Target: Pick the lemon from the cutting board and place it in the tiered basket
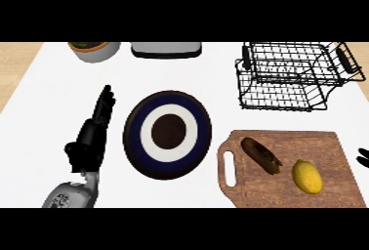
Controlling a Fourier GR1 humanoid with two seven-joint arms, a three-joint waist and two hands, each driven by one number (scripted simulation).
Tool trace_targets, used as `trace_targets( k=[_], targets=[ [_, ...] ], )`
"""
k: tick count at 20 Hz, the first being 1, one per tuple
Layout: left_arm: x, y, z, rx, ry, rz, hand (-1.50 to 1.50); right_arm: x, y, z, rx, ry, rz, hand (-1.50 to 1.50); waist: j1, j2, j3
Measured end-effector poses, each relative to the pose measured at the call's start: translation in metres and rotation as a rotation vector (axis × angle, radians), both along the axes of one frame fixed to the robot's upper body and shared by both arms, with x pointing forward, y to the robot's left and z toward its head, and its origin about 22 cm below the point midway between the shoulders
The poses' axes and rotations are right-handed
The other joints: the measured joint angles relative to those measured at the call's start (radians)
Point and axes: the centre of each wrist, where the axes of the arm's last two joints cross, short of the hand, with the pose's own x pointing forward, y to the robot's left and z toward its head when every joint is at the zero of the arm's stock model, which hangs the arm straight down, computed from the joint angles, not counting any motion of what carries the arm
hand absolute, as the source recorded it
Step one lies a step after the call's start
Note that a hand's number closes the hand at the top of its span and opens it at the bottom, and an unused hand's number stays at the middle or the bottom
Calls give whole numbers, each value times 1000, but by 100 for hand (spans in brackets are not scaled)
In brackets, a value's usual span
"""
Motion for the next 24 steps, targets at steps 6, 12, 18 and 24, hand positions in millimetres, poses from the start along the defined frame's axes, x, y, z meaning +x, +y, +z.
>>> trace_targets(
  k=[6, 12, 18, 24],
  targets=[
    [4, -1, 4, 6, 8, -3, 0, 5, 4, -10, -51, -63, 73, -150, -1, 0, 0],
    [1, 4, 4, 10, 6, 2, 0, 15, 5, -27, -72, -81, 36, -150, 1, 0, 0],
    [-1, -2, 5, 8, 3, 2, 0, 14, -15, -46, -71, -58, -8, -150, -1, 0, -1],
    [2, -1, 6, 3, 10, 1, 0, 22, -20, -62, -58, -26, -12, -150, 0, 0, 0]
  ],
)
